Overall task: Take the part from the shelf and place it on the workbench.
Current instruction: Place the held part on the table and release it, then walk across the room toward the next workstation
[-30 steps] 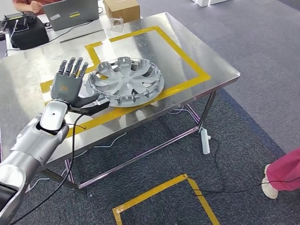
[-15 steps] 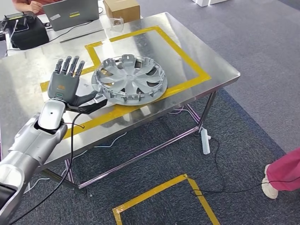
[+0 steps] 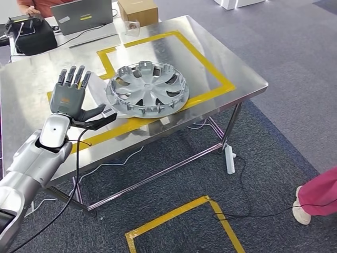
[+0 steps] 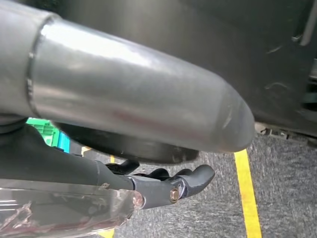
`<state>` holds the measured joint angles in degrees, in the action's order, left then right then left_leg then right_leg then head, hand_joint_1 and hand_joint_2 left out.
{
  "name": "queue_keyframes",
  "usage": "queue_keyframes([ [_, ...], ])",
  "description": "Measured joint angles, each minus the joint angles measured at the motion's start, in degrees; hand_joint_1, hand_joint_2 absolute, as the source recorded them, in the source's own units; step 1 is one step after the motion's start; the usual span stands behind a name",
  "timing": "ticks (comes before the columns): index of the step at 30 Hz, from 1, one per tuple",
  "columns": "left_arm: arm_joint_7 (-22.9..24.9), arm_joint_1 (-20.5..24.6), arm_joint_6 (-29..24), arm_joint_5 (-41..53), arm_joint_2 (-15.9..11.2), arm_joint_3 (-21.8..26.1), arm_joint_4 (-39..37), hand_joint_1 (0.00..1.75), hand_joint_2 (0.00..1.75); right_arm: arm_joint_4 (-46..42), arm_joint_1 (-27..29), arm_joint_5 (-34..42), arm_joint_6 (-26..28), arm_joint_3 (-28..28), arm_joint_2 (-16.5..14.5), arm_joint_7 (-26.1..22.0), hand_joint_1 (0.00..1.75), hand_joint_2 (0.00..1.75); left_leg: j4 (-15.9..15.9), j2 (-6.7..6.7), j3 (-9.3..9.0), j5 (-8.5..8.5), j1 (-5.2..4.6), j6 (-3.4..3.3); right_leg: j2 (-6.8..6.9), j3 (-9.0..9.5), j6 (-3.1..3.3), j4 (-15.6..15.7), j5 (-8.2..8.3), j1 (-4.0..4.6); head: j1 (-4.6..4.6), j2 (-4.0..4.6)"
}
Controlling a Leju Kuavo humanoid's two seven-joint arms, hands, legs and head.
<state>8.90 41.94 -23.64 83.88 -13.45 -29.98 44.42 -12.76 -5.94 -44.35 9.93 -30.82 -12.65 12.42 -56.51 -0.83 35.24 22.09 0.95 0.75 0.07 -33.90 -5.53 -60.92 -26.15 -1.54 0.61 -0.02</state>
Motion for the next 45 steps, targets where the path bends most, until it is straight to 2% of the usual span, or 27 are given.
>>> queue_keyframes([
  [2,0.00,0.00,-0.09,-0.03,-0.32,0.34,0.07,0.00,0.00,-0.02,-0.04,-0.01,0.03,0.02,-0.05,0.00,0.00,0.00,-0.48,0.08,0.44,-0.34,-0.15,0.82,-0.23,0.75,0.85,1.36,-0.08,0.09,-0.03,0.00],
  [4,0.00,-0.11,-0.14,-0.04,-0.47,0.45,0.09,0.00,0.00,-0.02,-0.06,0.00,0.07,0.02,-0.06,0.00,0.00,0.00,-0.69,0.10,0.73,-0.48,0.00,1.41,-0.48,0.07,2.04,1.20,0.27,0.05,0.11,0.00],
  [5,0.00,-0.18,-0.14,-0.04,-0.54,0.49,0.09,0.00,0.00,-0.02,-0.06,0.00,0.08,0.02,-0.06,0.01,0.00,0.00,-1.27,0.13,1.10,0.36,0.09,1.66,-0.55,-0.29,2.63,1.19,0.61,0.06,0.16,0.00],
  [7,0.00,-0.24,-0.12,-0.05,-0.72,0.58,0.10,0.00,0.00,-0.02,-0.07,0.00,0.10,0.02,-0.07,0.02,0.00,0.00,-5.79,0.26,2.95,4.51,0.13,1.99,-0.60,-1.30,3.72,1.30,1.46,0.05,0.27,0.00],
  [9,0.00,-0.42,-0.03,-0.06,-0.86,0.64,0.10,0.00,0.00,-0.02,-0.04,-0.02,0.11,0.02,-0.06,0.02,0.00,0.00,-13.46,0.34,5.46,9.28,0.08,2.11,-0.66,-2.58,4.17,1.31,2.36,0.19,0.33,0.00],
  [10,0.00,-0.60,0.01,-0.07,-0.91,0.66,0.10,0.00,0.00,-0.02,-0.02,-0.03,0.10,0.02,-0.05,0.02,0.00,0.00,-16.19,0.35,6.04,10.38,0.08,2.10,-0.67,-3.22,4.19,1.31,2.82,0.26,0.32,0.00],
  [12,0.00,-0.93,0.03,-0.15,-0.99,0.70,0.11,0.00,0.00,-0.02,-0.01,-0.07,0.03,0.03,-0.05,0.02,0.00,0.00,-16.09,0.36,4.46,9.21,0.07,1.91,-0.70,-4.49,4.09,1.29,3.83,0.30,0.33,0.00],
  [14,0.01,-1.02,0.04,-0.22,-1.17,0.91,0.33,0.00,0.00,-0.04,-0.03,-0.10,-0.07,0.05,-0.05,0.02,0.00,0.00,-9.48,0.45,-0.61,6.83,0.07,1.64,-0.75,-5.61,3.71,1.26,4.88,0.31,0.36,0.00],
  [16,0.04,-1.10,0.06,-0.25,-1.38,1.35,0.84,0.00,0.00,-0.11,-0.03,-0.10,-0.13,0.08,-0.02,0.02,0.00,0.00,-3.07,0.70,-4.85,6.56,-0.06,1.37,-0.83,-6.27,3.00,1.31,5.90,0.42,0.34,0.00],
  [17,0.07,-1.22,0.10,-0.29,-1.50,1.62,1.05,0.00,0.00,-0.14,-0.01,-0.10,-0.16,0.08,0.02,0.02,0.00,0.00,-1.61,0.82,-5.61,6.87,-0.20,1.17,-0.85,-6.37,2.58,1.51,6.43,0.45,0.39,0.00],
  [19,0.09,-1.64,0.19,-0.43,-1.66,2.04,1.25,0.00,0.00,-0.15,0.13,-0.10,-0.26,0.09,0.13,0.02,0.00,0.00,-1.23,0.80,-5.08,6.24,-0.32,0.41,-0.83,-6.46,1.74,2.16,7.43,0.37,0.46,0.00],
  [20,0.10,-1.84,0.22,-0.50,-1.71,2.16,1.36,0.00,0.00,-0.16,0.20,-0.10,-0.34,0.09,0.23,0.01,0.00,0.00,-1.18,0.73,-4.67,5.70,-0.31,-0.11,-0.72,-6.80,1.40,2.01,7.01,0.31,0.46,0.00],
  [22,0.19,-2.32,0.25,-0.56,-1.75,2.35,1.72,0.00,0.00,-0.17,0.35,-0.10,-0.60,0.13,0.49,0.05,0.00,0.00,-1.00,0.62,-3.66,4.50,-0.25,-1.08,-0.52,-8.15,1.00,-1.36,3.18,0.29,0.32,0.00],
  [24,0.45,-3.08,0.38,-0.58,-1.82,2.60,2.12,0.00,0.00,-0.17,0.47,-0.10,-0.88,0.26,0.83,0.19,0.00,0.00,-1.02,0.61,-2.47,3.46,-0.50,-1.60,-0.45,-9.94,0.87,-8.67,-2.27,0.42,0.25,0.00],
  [25,0.61,-3.59,0.54,-0.57,-1.87,2.76,2.34,0.00,0.00,-0.17,0.53,-0.10,-0.96,0.34,1.05,0.26,0.00,0.00,-1.04,0.60,-1.83,2.94,-0.67,-1.71,-0.45,-10.40,0.87,-11.92,-3.75,0.51,0.27,0.00],
  [26,0.78,-4.12,0.72,-0.57,-1.91,2.96,2.60,0.00,0.00,-0.17,0.60,-0.10,-1.02,0.42,1.25,0.28,0.00,0.00,-1.06,0.59,-1.17,2.41,-0.85,-1.77,-0.45,-10.14,0.96,-13.71,-4.04,0.63,0.28,0.00],
  [27,0.91,-4.62,0.88,-0.56,-1.96,3.17,2.89,0.00,0.00,-0.17,0.66,-0.10,-1.05,0.46,1.43,0.28,0.00,0.00,-1.07,0.59,-0.53,1.90,-1.01,-1.79,-0.44,-8.90,1.18,-13.46,-3.30,0.80,0.28,0.00],
  [29,1.07,-5.34,1.01,-0.55,-2.03,3.51,3.55,0.00,0.00,-0.20,0.69,-0.10,-1.09,0.51,1.72,0.28,0.00,0.00,-1.11,0.63,0.57,0.95,-1.25,-1.72,-0.39,-3.65,2.12,-7.50,-1.51,1.33,0.27,0.00],
  [31,1.18,-5.79,1.09,-0.47,-2.21,3.73,4.30,0.00,0.00,-0.28,0.58,-0.08,-1.16,0.54,1.95,0.28,0.00,0.00,-1.16,0.60,1.21,0.13,-1.41,-1.40,-0.12,1.66,3.09,-0.22,-1.58,1.87,0.35,0.00],
  [32,1.25,-5.98,1.17,-0.39,-2.27,3.84,4.64,0.00,0.00,-0.32,0.56,-0.07,-1.21,0.54,2.06,0.27,0.00,0.00,-1.16,0.54,1.36,-0.27,-1.37,-1.10,-0.03,2.94,3.43,1.82,-1.93,2.09,0.31,0.00],
  [35,1.59,-6.59,1.46,-0.11,-2.39,4.08,5.37,0.00,0.00,-0.33,0.60,-0.06,-1.34,0.55,2.29,0.32,0.00,0.00,-1.06,0.48,1.72,-0.80,-1.17,-0.01,-0.05,2.79,4.23,3.09,-0.78,2.10,0.12,0.00],
  [37,1.79,-6.91,1.56,-0.05,-2.50,4.29,5.64,0.00,0.00,-0.33,0.56,-0.08,-1.41,0.55,2.39,0.38,0.00,0.00,-3.65,0.65,2.78,2.40,-1.02,0.82,0.01,2.10,4.89,3.77,0.63,1.72,0.26,0.00],
  [39,1.90,-7.10,1.75,0.03,-2.56,4.54,5.75,0.00,0.00,-0.33,0.54,-0.13,-1.50,0.55,2.45,0.39,0.00,0.00,-10.20,0.75,4.70,7.77,-0.70,1.61,0.03,0.77,5.08,3.88,1.88,1.52,0.38,0.00],
  [40,1.95,-7.26,1.87,0.13,-2.57,4.62,5.79,0.00,0.00,-0.33,0.58,-0.15,-1.57,0.55,2.46,0.39,0.00,0.00,-13.55,0.75,5.46,9.51,-0.53,1.92,0.02,-0.02,4.97,3.86,2.47,1.40,0.36,0.00],
  [41,2.01,-7.49,1.98,0.28,-2.57,4.67,5.82,0.00,0.00,-0.33,0.63,-0.22,-1.66,0.55,2.46,0.39,0.00,0.00,-15.68,0.74,5.59,9.95,-0.35,2.19,0.02,-0.83,4.83,3.83,3.06,1.25,0.37,0.00],
  [43,2.10,-7.92,2.14,0.57,-2.53,4.82,6.01,0.00,0.00,-0.33,0.69,-0.46,-1.84,0.61,2.46,0.39,0.00,0.00,-14.46,0.74,3.20,7.68,0.06,2.76,0.00,-2.42,4.36,3.75,4.26,0.82,0.37,0.00],
  [45,2.17,-8.09,2.24,0.79,-2.45,4.96,6.56,0.00,0.00,-0.35,0.65,-0.89,-1.96,0.80,2.52,0.39,0.00,0.00,-7.46,0.80,-2.14,5.53,0.62,3.36,-0.05,-3.78,3.58,3.54,5.31,0.57,0.47,0.00],
])
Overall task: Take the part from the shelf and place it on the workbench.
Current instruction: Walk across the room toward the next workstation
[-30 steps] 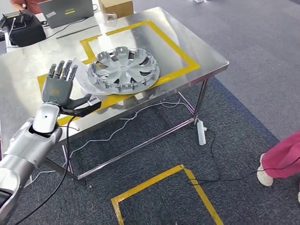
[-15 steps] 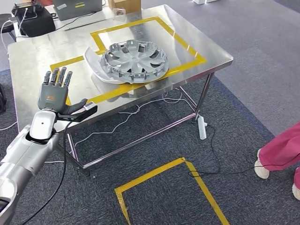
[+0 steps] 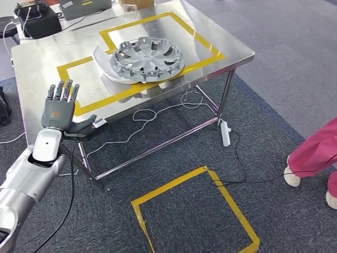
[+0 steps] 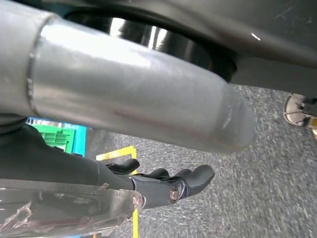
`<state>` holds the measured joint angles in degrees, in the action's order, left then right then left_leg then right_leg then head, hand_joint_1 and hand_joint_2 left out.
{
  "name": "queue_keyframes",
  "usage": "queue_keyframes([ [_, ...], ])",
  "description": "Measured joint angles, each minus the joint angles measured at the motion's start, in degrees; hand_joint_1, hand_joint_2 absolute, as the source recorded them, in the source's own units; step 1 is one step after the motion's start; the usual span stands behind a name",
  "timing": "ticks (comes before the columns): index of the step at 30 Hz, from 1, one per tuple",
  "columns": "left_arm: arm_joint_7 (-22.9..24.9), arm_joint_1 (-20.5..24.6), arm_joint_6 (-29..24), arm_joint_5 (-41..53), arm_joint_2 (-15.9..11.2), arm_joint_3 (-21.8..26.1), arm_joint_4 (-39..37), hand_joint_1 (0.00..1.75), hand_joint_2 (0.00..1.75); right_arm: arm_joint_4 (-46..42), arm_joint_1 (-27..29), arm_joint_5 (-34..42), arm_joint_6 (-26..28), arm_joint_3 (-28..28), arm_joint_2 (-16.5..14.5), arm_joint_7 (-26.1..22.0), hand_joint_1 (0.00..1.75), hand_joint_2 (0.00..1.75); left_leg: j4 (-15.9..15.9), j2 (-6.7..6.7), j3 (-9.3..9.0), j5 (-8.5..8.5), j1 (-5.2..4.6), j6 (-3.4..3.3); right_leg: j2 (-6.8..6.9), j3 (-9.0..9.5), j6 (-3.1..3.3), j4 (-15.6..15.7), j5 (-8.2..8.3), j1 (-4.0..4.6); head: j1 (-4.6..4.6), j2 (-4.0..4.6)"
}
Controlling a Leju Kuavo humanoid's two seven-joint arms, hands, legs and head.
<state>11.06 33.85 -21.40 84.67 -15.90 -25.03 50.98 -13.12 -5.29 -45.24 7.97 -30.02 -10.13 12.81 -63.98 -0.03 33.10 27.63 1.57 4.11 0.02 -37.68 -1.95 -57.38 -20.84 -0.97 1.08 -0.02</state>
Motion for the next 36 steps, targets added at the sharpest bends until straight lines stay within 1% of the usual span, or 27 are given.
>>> queue_keyframes([
  [1,0.05,-0.08,0.10,0.11,0.04,0.06,0.42,0.00,0.00,-0.02,-0.02,-0.25,-0.03,0.12,0.05,0.00,0.00,0.00,3.59,0.12,-2.41,0.02,0.11,-0.12,-0.02,-0.49,-0.46,-0.12,0.50,-0.03,0.03,0.00],
  [2,0.10,-0.24,0.26,0.24,0.08,0.13,0.81,0.00,0.00,-0.04,-0.04,-0.51,-0.05,0.24,0.10,0.00,0.00,0.00,6.03,0.21,-3.93,0.38,0.12,-0.44,-0.04,-0.80,-0.92,-0.16,1.02,0.01,0.08,0.00],
  [3,0.17,-0.52,0.48,0.35,0.10,0.22,1.19,0.00,0.00,-0.06,-0.02,-0.77,-0.07,0.36,0.16,0.00,0.00,0.00,7.27,0.29,-4.53,0.69,-0.04,-0.98,-0.05,-1.01,-1.34,-0.03,1.58,-0.01,0.10,0.00],
  [5,0.34,-1.17,0.87,0.51,0.15,0.42,1.83,0.00,0.00,-0.06,0.06,-1.17,-0.08,0.58,0.23,0.00,0.00,0.00,7.51,0.17,-3.84,0.10,-0.26,-2.31,-0.09,-1.37,-2.13,0.36,2.24,-0.20,0.07,0.00],
  [6,0.43,-1.39,0.97,0.56,0.20,0.49,2.16,0.00,0.00,-0.06,0.13,-1.32,-0.11,0.69,0.26,0.00,0.00,0.00,7.54,0.10,-3.39,-0.41,-0.28,-2.92,-0.08,-1.83,-2.39,-0.14,1.42,-0.29,0.01,0.00],
  [7,0.51,-1.51,0.99,0.60,0.24,0.57,2.48,0.00,0.00,-0.06,0.17,-1.44,-0.14,0.81,0.28,0.02,0.00,0.00,7.65,0.04,-2.86,-0.96,-0.25,-3.51,-0.07,-2.62,-2.57,-1.89,-0.41,-0.31,-0.09,0.00],
  [9,0.61,-1.80,1.02,0.62,0.31,0.87,3.02,0.00,0.00,-0.06,0.21,-1.66,-0.17,1.14,0.31,0.09,0.00,0.00,7.67,0.02,-1.81,-1.75,-0.32,-4.21,-0.08,-4.92,-2.71,-9.11,-5.64,-0.23,-0.26,0.00],
  [10,0.62,-2.07,1.04,0.62,0.32,1.08,3.21,0.00,0.00,-0.06,0.20,-1.74,-0.17,1.33,0.33,0.12,0.00,0.00,7.65,-0.01,-1.40,-2.00,-0.41,-4.35,-0.10,-5.92,-2.76,-13.14,-7.54,-0.19,-0.27,0.00],
  [11,0.63,-2.40,1.11,0.62,0.33,1.26,3.32,0.00,0.00,-0.06,0.21,-1.79,-0.17,1.46,0.38,0.13,0.00,0.00,7.64,-0.05,-1.13,-2.17,-0.50,-4.38,-0.10,-6.26,-2.78,-15.88,-8.38,-0.17,-0.26,0.00],
  [12,0.64,-2.72,1.21,0.62,0.32,1.39,3.42,0.00,0.00,-0.06,0.23,-1.83,-0.17,1.55,0.44,0.13,0.00,0.00,7.62,-0.10,-0.98,-2.30,-0.54,-4.33,-0.08,-5.65,-2.76,-16.51,-8.18,-0.17,-0.26,0.00],
  [13,0.66,-2.94,1.30,0.62,0.32,1.46,3.53,0.00,0.00,-0.06,0.24,-1.85,-0.18,1.61,0.50,0.13,0.00,0.00,7.61,-0.13,-0.90,-2.42,-0.54,-4.23,-0.07,-3.97,-2.69,-14.76,-7.12,-0.17,-0.26,0.00],
  [15,0.72,-3.17,1.42,0.62,0.34,1.54,3.88,0.00,0.00,-0.07,0.12,-1.91,-0.21,1.64,0.58,0.13,0.00,0.00,7.50,-0.10,-0.72,-2.55,-0.55,-3.86,0.00,1.31,-2.51,-7.20,-4.94,-0.15,-0.33,0.00],
  [16,0.76,-3.24,1.43,0.62,0.33,1.62,4.11,0.00,0.00,-0.08,0.00,-1.95,-0.24,1.67,0.60,0.13,0.00,0.00,7.40,-0.09,-0.55,-2.63,-0.62,-3.58,-0.04,3.44,-2.37,-3.89,-4.48,-0.09,-0.34,0.00],
  [17,0.81,-3.34,1.45,0.62,0.30,1.72,4.35,0.00,0.00,-0.08,-0.07,-1.98,-0.27,1.68,0.60,0.08,0.00,0.00,7.29,-0.07,-0.40,-2.78,-0.72,-3.24,-0.08,4.64,-2.24,-1.90,-4.49,-0.06,-0.33,0.00],
  [20,0.87,-3.77,1.55,0.62,0.13,2.10,4.84,0.00,0.00,-0.08,-0.14,-2.02,-0.33,1.71,0.66,-0.01,0.00,0.00,7.18,-0.06,-0.10,-3.13,-0.70,-2.17,-0.31,4.59,-1.57,-1.11,-4.66,-0.06,-0.24,0.00],
  [22,0.87,-3.91,1.57,0.62,0.08,2.41,5.09,0.00,0.00,-0.08,-0.21,-2.06,-0.36,1.71,0.68,0.05,0.00,0.00,5.13,-0.05,0.90,-1.39,-0.60,-1.68,-0.36,4.45,-0.71,-0.97,-4.41,-0.16,-0.14,0.00],
  [23,0.87,-3.95,1.58,0.62,0.07,2.56,5.19,0.00,0.00,-0.08,-0.23,-2.10,-0.39,1.72,0.68,0.07,0.00,0.00,2.39,-0.05,2.13,0.37,-0.59,-1.50,-0.36,4.36,-0.30,-0.88,-4.30,-0.19,-0.07,0.00],
  [25,0.87,-4.14,1.63,0.70,0.04,2.75,5.27,0.00,0.00,-0.08,-0.21,-2.32,-0.49,1.82,0.70,0.07,0.00,0.00,-5.35,-0.03,5.59,3.89,-0.64,-1.33,-0.36,4.09,0.18,-0.87,-4.13,-0.05,-0.02,0.00],
  [26,0.87,-4.32,1.68,0.77,0.01,2.82,5.27,0.00,0.00,-0.08,-0.18,-2.51,-0.56,1.92,0.72,0.07,0.00,0.00,-8.23,-0.03,6.89,4.58,-0.64,-1.34,-0.32,3.99,0.31,-0.87,-4.06,0.05,-0.01,0.00],
  [27,0.87,-4.49,1.74,0.88,-0.02,2.89,5.28,0.00,0.00,-0.08,-0.17,-2.75,-0.60,2.04,0.74,0.07,0.00,0.00,-9.35,-0.04,7.41,4.19,-0.65,-1.43,-0.27,3.92,0.40,-0.87,-4.00,0.14,-0.02,0.00],
  [28,0.87,-4.61,1.79,0.97,-0.07,2.98,5.31,0.00,0.00,-0.08,-0.18,-3.05,-0.60,2.22,0.76,0.07,0.00,0.00,-8.26,-0.07,6.88,2.71,-0.68,-1.61,-0.14,3.89,0.46,-0.87,-3.96,0.23,-0.02,0.00],
  [30,0.87,-4.59,1.84,1.08,-0.17,3.28,5.53,0.00,0.00,-0.08,-0.21,-3.73,-0.51,2.75,0.77,0.07,0.00,0.00,-1.63,-0.90,3.67,-1.35,-0.94,-2.18,0.20,3.89,0.48,-0.88,-3.94,0.40,-0.02,0.00],
  [31,0.86,-4.48,1.85,1.13,-0.21,3.49,5.70,0.00,0.00,-0.08,-0.22,-4.14,-0.41,3.08,0.77,0.07,0.00,0.00,1.90,-1.60,1.94,-2.70,-1.27,-2.47,0.45,3.85,0.42,-0.90,-3.93,0.54,-0.02,0.00],
  [32,0.85,-4.37,1.85,1.17,-0.20,3.69,5.89,0.00,0.00,-0.08,-0.21,-4.53,-0.30,3.41,0.77,0.07,0.00,0.00,4.44,-2.17,0.79,-3.37,-1.54,-2.71,0.73,3.80,0.27,-0.92,-3.88,0.68,-0.03,0.00],
  [33,0.83,-4.28,1.86,1.21,-0.19,3.87,6.04,0.00,0.00,-0.08,-0.20,-4.90,-0.19,3.74,0.77,0.07,0.00,0.00,5.98,-2.45,0.20,-3.37,-1.79,-2.96,1.13,3.71,0.09,-0.94,-3.81,0.80,-0.01,0.00],
  [35,0.79,-4.30,1.87,1.24,-0.19,4.14,6.22,0.00,0.00,-0.08,-0.23,-5.41,-0.05,4.37,0.78,0.07,0.00,0.00,6.98,-1.72,0.26,-3.24,-1.77,-3.54,2.06,3.46,-0.46,-0.94,-3.76,0.89,-0.01,0.00],
  [36,0.76,-4.36,1.87,1.26,-0.21,4.22,6.30,0.00,0.00,-0.08,-0.26,-5.58,-0.01,4.62,0.78,0.07,0.00,0.00,7.31,-1.23,0.30,-3.30,-1.65,-3.93,2.11,3.18,-0.76,-1.31,-4.17,0.88,0.00,0.00],
])
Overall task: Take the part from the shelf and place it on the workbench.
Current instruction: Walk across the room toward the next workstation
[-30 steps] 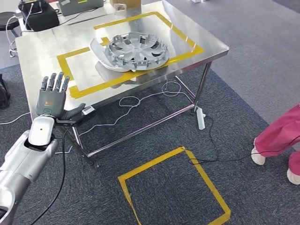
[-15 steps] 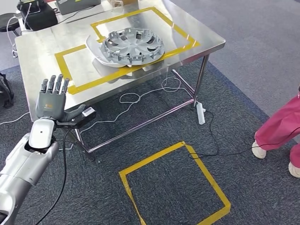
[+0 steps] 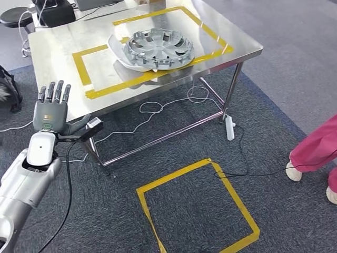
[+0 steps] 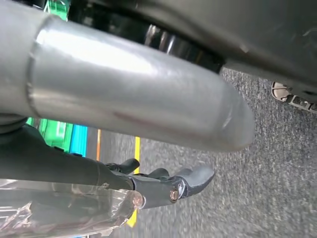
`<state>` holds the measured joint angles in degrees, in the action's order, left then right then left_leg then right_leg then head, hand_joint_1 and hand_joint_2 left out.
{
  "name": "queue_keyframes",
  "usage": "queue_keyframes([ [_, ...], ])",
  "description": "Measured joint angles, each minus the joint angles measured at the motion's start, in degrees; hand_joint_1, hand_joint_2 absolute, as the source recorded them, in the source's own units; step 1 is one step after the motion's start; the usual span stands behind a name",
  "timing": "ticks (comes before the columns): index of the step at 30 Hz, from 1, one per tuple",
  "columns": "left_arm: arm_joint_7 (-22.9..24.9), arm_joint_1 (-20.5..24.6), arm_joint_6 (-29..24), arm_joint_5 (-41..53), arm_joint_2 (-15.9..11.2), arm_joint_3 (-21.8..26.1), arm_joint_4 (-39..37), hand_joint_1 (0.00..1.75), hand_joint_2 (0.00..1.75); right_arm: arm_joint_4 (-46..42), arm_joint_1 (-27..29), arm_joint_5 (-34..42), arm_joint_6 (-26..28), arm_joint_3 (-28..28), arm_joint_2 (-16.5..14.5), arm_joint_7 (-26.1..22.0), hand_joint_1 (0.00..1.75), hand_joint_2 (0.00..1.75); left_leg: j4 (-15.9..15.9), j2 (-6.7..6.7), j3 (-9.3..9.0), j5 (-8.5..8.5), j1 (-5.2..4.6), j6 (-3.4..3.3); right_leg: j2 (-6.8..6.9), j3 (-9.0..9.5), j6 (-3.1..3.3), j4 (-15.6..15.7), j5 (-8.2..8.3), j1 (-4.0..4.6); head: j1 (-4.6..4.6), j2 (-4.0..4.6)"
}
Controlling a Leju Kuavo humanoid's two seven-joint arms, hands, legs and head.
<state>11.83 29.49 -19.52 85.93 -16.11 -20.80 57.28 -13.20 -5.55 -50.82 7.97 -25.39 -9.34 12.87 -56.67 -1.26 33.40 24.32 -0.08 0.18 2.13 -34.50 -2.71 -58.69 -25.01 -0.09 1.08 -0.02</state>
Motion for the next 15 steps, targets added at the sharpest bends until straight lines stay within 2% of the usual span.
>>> queue_keyframes([
  [1,-0.02,-0.07,-0.01,0.04,-0.01,0.05,0.07,0.00,0.00,0.00,-0.03,-0.11,0.03,0.19,0.01,0.00,0.00,0.00,0.17,0.46,0.07,-0.21,0.16,-0.35,-0.25,-0.59,-0.30,-1.29,-0.98,0.00,-0.07,0.00],
  [2,-0.03,-0.16,-0.01,0.08,-0.02,0.07,0.13,0.00,0.00,0.00,-0.05,-0.21,0.06,0.32,0.01,0.00,0.00,0.00,0.32,0.92,0.10,-0.41,0.32,-0.66,-0.74,-1.67,-0.54,-3.84,-2.55,-0.02,-0.10,0.00],
  [4,-0.03,-0.37,-0.02,0.15,-0.01,0.08,0.18,0.00,0.00,0.00,-0.05,-0.31,0.08,0.56,0.02,-0.01,0.00,0.00,0.32,1.89,0.29,-0.64,0.33,-0.98,-1.67,-4.86,-0.81,-11.66,-6.30,-0.04,-0.17,0.00],
  [5,-0.04,-0.54,-0.02,0.16,-0.01,0.08,0.18,0.00,0.00,0.00,-0.03,-0.33,0.08,0.67,0.03,-0.01,0.00,0.00,0.31,2.39,0.38,-0.73,0.31,-1.04,-1.83,-6.22,-0.84,-14.91,-7.45,-0.04,-0.15,0.00],
  [6,-0.04,-0.70,-0.02,0.16,-0.02,0.09,0.18,0.00,0.00,0.00,-0.01,-0.35,0.08,0.79,0.03,-0.01,0.00,0.00,0.30,2.93,0.44,-0.83,0.30,-1.05,-1.91,-6.76,-0.84,-16.32,-7.59,-0.02,-0.15,0.00],
  [7,-0.05,-0.84,-0.03,0.16,-0.04,0.10,0.18,0.00,0.00,0.00,0.00,-0.36,0.08,0.91,0.03,-0.01,0.00,0.00,0.28,3.51,0.47,-0.91,0.30,-1.00,-2.01,-6.17,-0.77,-15.38,-6.61,-0.03,-0.14,0.00],
  [8,-0.05,-0.92,-0.04,0.15,-0.07,0.12,0.18,0.00,0.00,0.00,0.00,-0.37,0.09,1.02,0.03,-0.01,0.00,0.00,0.25,4.15,0.48,-1.00,0.32,-0.91,-2.36,-4.50,-0.66,-12.28,-4.80,-0.07,-0.14,0.00],
  [10,-0.06,-0.93,-0.07,0.15,-0.10,0.20,0.22,0.00,0.00,0.01,-0.01,-0.39,0.13,1.18,0.03,-0.01,0.00,0.00,0.04,5.39,0.71,-1.18,0.31,-0.57,-4.95,-0.24,-0.40,-4.19,-1.70,-0.46,-0.12,0.00],
  [11,-0.07,-0.91,-0.09,0.14,-0.11,0.26,0.27,0.00,0.00,0.01,-0.01,-0.39,0.14,1.22,0.03,-0.06,0.00,0.00,-0.11,5.98,1.04,-1.35,0.33,-0.29,-6.23,1.20,-0.32,-1.45,-1.10,-0.66,-0.09,0.00],
  [12,-0.08,-0.94,-0.11,0.14,-0.14,0.33,0.32,0.00,0.00,0.01,-0.02,-0.40,0.16,1.23,0.03,-0.11,0.00,0.00,-0.19,6.54,1.45,-1.58,0.39,0.08,-7.13,1.84,-0.23,-0.14,-1.11,-0.77,-0.06,0.00],
  [13,-0.08,-1.06,-0.14,0.13,-0.20,0.42,0.36,0.00,0.00,0.01,-0.03,-0.40,0.20,1.23,0.03,-0.04,0.00,0.00,-0.20,7.13,1.85,-1.87,0.48,0.50,-7.12,2.01,-0.10,0.13,-1.20,-0.77,-0.04,0.00],
  [14,-0.09,-1.27,-0.15,0.13,-0.34,0.54,0.39,0.00,0.00,0.01,-0.06,-0.42,0.23,1.25,0.01,0.11,0.00,0.00,-0.10,7.76,2.12,-2.14,0.63,0.92,-6.51,1.89,0.17,0.22,-1.12,-0.75,-0.05,0.00],
  [15,-0.10,-1.51,-0.16,0.13,-0.49,0.69,0.43,0.00,0.00,0.00,-0.09,-0.46,0.26,1.25,0.01,0.44,0.00,0.00,-0.23,7.55,2.41,-2.04,0.63,1.29,-5.86,1.85,0.52,0.36,-0.92,-0.79,-0.01,0.00],
])
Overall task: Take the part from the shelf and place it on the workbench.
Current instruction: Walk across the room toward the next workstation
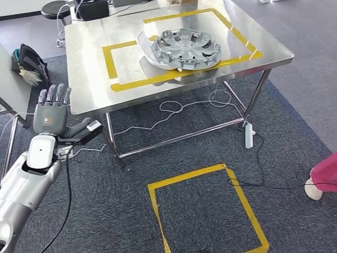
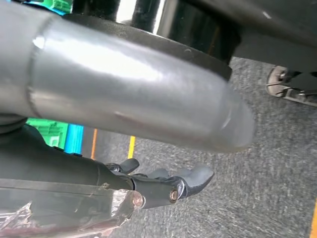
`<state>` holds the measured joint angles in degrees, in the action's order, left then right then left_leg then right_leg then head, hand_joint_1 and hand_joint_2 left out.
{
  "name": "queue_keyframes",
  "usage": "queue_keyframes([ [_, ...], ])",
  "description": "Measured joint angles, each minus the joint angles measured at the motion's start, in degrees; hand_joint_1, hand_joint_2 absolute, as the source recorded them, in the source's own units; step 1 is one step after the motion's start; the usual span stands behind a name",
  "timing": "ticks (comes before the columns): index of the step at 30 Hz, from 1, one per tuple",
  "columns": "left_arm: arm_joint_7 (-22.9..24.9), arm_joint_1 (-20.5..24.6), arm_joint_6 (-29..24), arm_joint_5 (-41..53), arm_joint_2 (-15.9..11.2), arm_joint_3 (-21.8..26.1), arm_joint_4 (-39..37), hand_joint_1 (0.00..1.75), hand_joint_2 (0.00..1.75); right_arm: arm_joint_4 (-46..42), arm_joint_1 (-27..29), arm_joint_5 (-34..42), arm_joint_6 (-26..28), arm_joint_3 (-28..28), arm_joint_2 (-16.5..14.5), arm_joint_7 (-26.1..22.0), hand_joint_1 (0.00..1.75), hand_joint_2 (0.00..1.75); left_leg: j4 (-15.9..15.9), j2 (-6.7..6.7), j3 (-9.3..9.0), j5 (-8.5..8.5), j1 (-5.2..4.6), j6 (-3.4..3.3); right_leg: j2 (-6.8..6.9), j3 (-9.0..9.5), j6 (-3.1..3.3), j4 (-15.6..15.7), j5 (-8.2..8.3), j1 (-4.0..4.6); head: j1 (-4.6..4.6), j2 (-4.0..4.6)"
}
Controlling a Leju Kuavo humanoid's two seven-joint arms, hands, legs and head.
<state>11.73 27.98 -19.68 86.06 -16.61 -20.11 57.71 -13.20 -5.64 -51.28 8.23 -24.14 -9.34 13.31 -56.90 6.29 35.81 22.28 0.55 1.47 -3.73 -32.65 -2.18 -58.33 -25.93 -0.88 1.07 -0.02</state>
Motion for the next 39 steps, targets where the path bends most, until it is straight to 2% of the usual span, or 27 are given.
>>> queue_keyframes([
  [2,-0.01,-0.16,-0.02,-0.01,-0.27,0.33,0.09,0.00,0.00,-0.01,-0.02,-0.08,0.02,0.01,-0.01,0.52,0.00,0.00,-2.76,-2.23,1.44,2.00,-0.15,0.62,1.47,-0.01,0.74,0.43,0.41,-0.19,0.56,0.00],
  [3,0.00,-0.16,-0.03,-0.01,-0.27,0.44,0.14,0.00,0.00,-0.02,-0.01,-0.12,0.02,0.01,0.01,0.63,0.00,0.00,-5.89,-3.89,2.87,3.88,-0.20,0.91,2.24,-0.04,0.94,0.52,0.52,-0.16,0.87,0.00],
  [5,-0.01,-0.30,-0.03,-0.01,-0.20,0.51,0.16,0.00,0.00,-0.02,0.10,-0.14,0.05,0.01,0.04,0.68,0.00,0.00,-13.33,-5.39,6.05,7.25,-0.03,1.42,3.90,-0.17,1.08,0.57,0.59,-0.10,1.15,0.00],
  [6,-0.01,-0.48,-0.02,-0.01,-0.16,0.51,0.16,0.00,0.00,-0.01,0.13,-0.14,0.05,0.01,0.06,0.70,0.00,0.00,-15.48,-5.60,6.82,7.77,0.07,1.56,4.74,-0.21,1.08,0.56,0.59,-0.08,1.16,0.00],
  [7,-0.02,-0.62,-0.01,-0.01,-0.16,0.52,0.16,0.00,0.00,-0.01,0.13,-0.14,0.06,0.01,0.07,0.72,0.00,0.00,-15.49,-5.72,6.55,7.22,0.14,1.64,5.54,-0.23,1.08,0.55,0.59,-0.08,1.15,0.00],
  [8,-0.02,-0.67,0.01,-0.01,-0.16,0.56,0.16,0.00,0.00,-0.01,0.08,-0.15,0.05,0.01,0.07,0.72,0.00,0.00,-13.23,-5.93,5.14,5.73,0.17,1.63,6.30,-0.20,1.06,0.54,0.59,-0.08,1.16,0.00],
  [10,-0.01,-0.52,0.01,-0.01,-0.19,0.71,0.22,0.00,0.00,-0.02,-0.06,-0.15,0.05,0.01,0.07,0.72,0.00,0.00,-5.14,-7.96,0.51,2.39,-0.13,1.33,7.66,-0.07,0.81,0.49,0.52,0.10,1.19,0.00],
  [12,-0.01,-0.32,-0.01,-0.01,-0.19,0.81,0.37,0.00,0.00,-0.02,-0.18,-0.15,0.05,0.01,0.07,0.72,0.00,0.00,-0.01,-9.69,-2.08,1.10,-0.57,0.50,8.81,-0.01,0.30,0.49,0.47,0.49,1.22,0.00],
  [14,-0.02,-0.40,-0.03,-0.01,-0.26,0.81,0.46,0.00,0.00,-0.02,-0.23,-0.15,0.05,0.01,0.07,0.72,0.00,0.00,0.57,-9.01,-1.93,1.05,-0.74,-0.46,9.98,0.17,-0.26,0.72,0.52,0.69,1.25,0.00],
  [15,-0.02,-0.50,-0.03,-0.01,-0.34,0.82,0.49,0.00,0.00,-0.02,-0.25,-0.15,0.05,0.02,0.07,0.72,0.00,0.00,0.68,-8.41,-1.84,0.87,-0.64,-0.87,9.98,0.13,-0.60,0.65,0.34,0.63,1.26,0.00],
  [16,-0.02,-0.54,-0.03,-0.01,-0.43,0.83,0.54,0.00,0.00,-0.02,-0.26,-0.16,0.05,0.02,0.07,0.72,0.00,0.00,0.80,-7.80,-1.77,0.68,-0.50,-1.27,9.09,-0.14,-0.92,-0.04,-0.28,0.54,1.21,0.00],
  [17,-0.02,-0.52,-0.03,-0.01,-0.48,0.83,0.58,0.00,0.00,-0.02,-0.25,-0.16,0.05,0.03,0.07,0.72,0.00,0.00,0.92,-7.22,-1.72,0.49,-0.33,-1.65,7.65,-0.92,-1.17,-1.92,-1.56,0.46,1.13,0.00],
  [19,-0.02,-0.52,-0.01,-0.01,-0.50,0.84,0.67,0.00,0.00,-0.02,-0.13,-0.18,0.05,0.03,0.07,0.69,0.00,0.00,0.97,-6.03,-1.53,0.25,-0.18,-2.17,4.60,-3.97,-1.39,-9.13,-5.47,0.40,0.96,0.00],
  [21,-0.02,-0.80,0.06,-0.01,-0.47,0.84,0.72,0.00,0.00,-0.02,0.04,-0.21,0.04,0.03,0.07,0.74,0.00,0.00,0.95,-4.70,-1.32,0.09,-0.25,-2.37,3.82,-7.00,-1.37,-15.80,-7.92,0.46,0.92,0.00],
  [22,-0.02,-0.96,0.09,-0.01,-0.48,0.85,0.75,0.00,0.00,-0.02,0.11,-0.22,0.02,0.03,0.07,0.78,0.00,0.00,0.92,-3.93,-1.27,0.02,-0.27,-2.36,3.75,-7.28,-1.32,-16.33,-7.54,0.47,0.92,0.00],
  [23,-0.02,-1.07,0.11,-0.01,-0.51,0.86,0.80,0.00,0.00,-0.02,0.14,-0.24,0.01,0.03,0.07,0.81,0.00,0.00,0.88,-3.13,-1.25,-0.05,-0.25,-2.29,3.61,-6.43,-1.23,-14.53,-6.08,0.44,0.94,0.00],
  [24,-0.02,-1.11,0.12,-0.02,-0.54,0.87,0.89,0.00,0.00,-0.02,0.14,-0.24,0.00,0.03,0.08,0.81,0.00,0.00,0.81,-2.32,-1.25,-0.12,-0.21,-2.17,3.13,-4.62,-1.15,-10.82,-3.95,0.35,0.92,0.00],
  [26,-0.02,-1.06,0.15,-0.02,-0.58,0.92,1.16,0.00,0.00,-0.02,0.10,-0.26,-0.02,0.04,0.09,0.81,0.00,0.00,0.46,-0.89,-0.96,-0.22,-0.21,-1.73,0.82,-0.79,-1.03,-3.15,-1.24,-0.05,0.95,0.00],
  [28,-0.02,-1.14,0.22,-0.03,-0.73,1.04,1.54,0.00,0.00,-0.02,0.06,-0.28,-0.09,0.06,0.09,0.64,0.00,0.00,0.27,0.36,-0.32,-0.58,-0.13,-1.00,-0.47,0.75,-0.84,-0.19,-1.00,-0.21,0.97,0.00],
  [30,-0.03,-1.69,0.26,-0.15,-1.14,1.30,1.94,0.00,0.00,-0.02,0.00,-0.28,-0.14,0.09,0.06,0.69,0.00,0.00,0.39,1.25,0.18,-1.00,0.08,-0.29,0.52,0.76,-0.30,-0.07,-0.78,-0.18,0.91,0.00],
  [31,-0.04,-2.06,0.26,-0.25,-1.43,1.52,2.19,0.00,0.00,-0.03,-0.03,-0.28,-0.14,0.10,0.04,0.91,0.00,0.00,0.06,0.62,0.44,-0.72,0.02,0.00,1.10,0.74,0.07,-0.03,-0.61,-0.22,1.01,0.00],
  [33,-0.14,-2.62,0.24,-0.60,-1.84,2.00,2.89,0.00,0.00,-0.03,0.07,-0.25,-0.06,0.12,0.02,1.28,0.00,0.00,-3.76,-2.43,2.24,1.81,-0.18,0.49,2.43,0.70,0.73,0.19,-0.36,-0.35,1.44,0.00],
  [34,-0.26,-3.02,0.21,-0.90,-1.97,2.22,3.39,0.00,0.00,-0.03,0.19,-0.21,0.07,0.12,0.04,1.34,0.00,0.00,-7.50,-4.11,3.90,3.85,-0.26,0.75,3.19,0.66,0.92,0.22,-0.34,-0.29,1.65,0.00],
  [36,-0.69,-4.97,0.12,-1.82,-2.40,2.74,4.78,0.00,0.00,-0.02,0.55,-0.10,0.44,0.12,0.05,1.40,0.00,0.00,-14.72,-5.46,7.01,6.89,-0.10,1.08,4.75,0.57,1.06,0.23,-0.37,-0.21,1.70,0.00],
  [37,-0.94,-6.58,-0.01,-2.42,-2.90,3.21,5.70,0.00,0.00,-0.02,0.72,-0.03,0.68,0.12,-0.01,1.44,0.00,0.00,-16.12,-5.65,7.45,7.09,-0.04,1.14,5.44,0.54,1.08,0.23,-0.39,-0.21,1.72,0.00],
  [38,-1.25,-8.45,-0.25,-3.11,-3.57,3.93,6.76,0.00,0.00,-0.01,0.87,0.02,0.99,0.12,-0.14,1.47,0.00,0.00,-15.13,-5.80,6.67,6.23,0.00,1.13,6.03,0.53,1.10,0.23,-0.40,-0.21,1.73,0.00],
  [39,-1.63,-10.53,-0.70,-3.88,-4.43,4.90,7.93,0.00,0.00,-0.01,0.98,0.05,1.36,0.12,-0.37,1.49,0.00,0.00,-12.01,-6.25,4.74,4.67,-0.02,1.06,6.58,0.55,1.09,0.23,-0.44,-0.21,1.73,0.00],
])
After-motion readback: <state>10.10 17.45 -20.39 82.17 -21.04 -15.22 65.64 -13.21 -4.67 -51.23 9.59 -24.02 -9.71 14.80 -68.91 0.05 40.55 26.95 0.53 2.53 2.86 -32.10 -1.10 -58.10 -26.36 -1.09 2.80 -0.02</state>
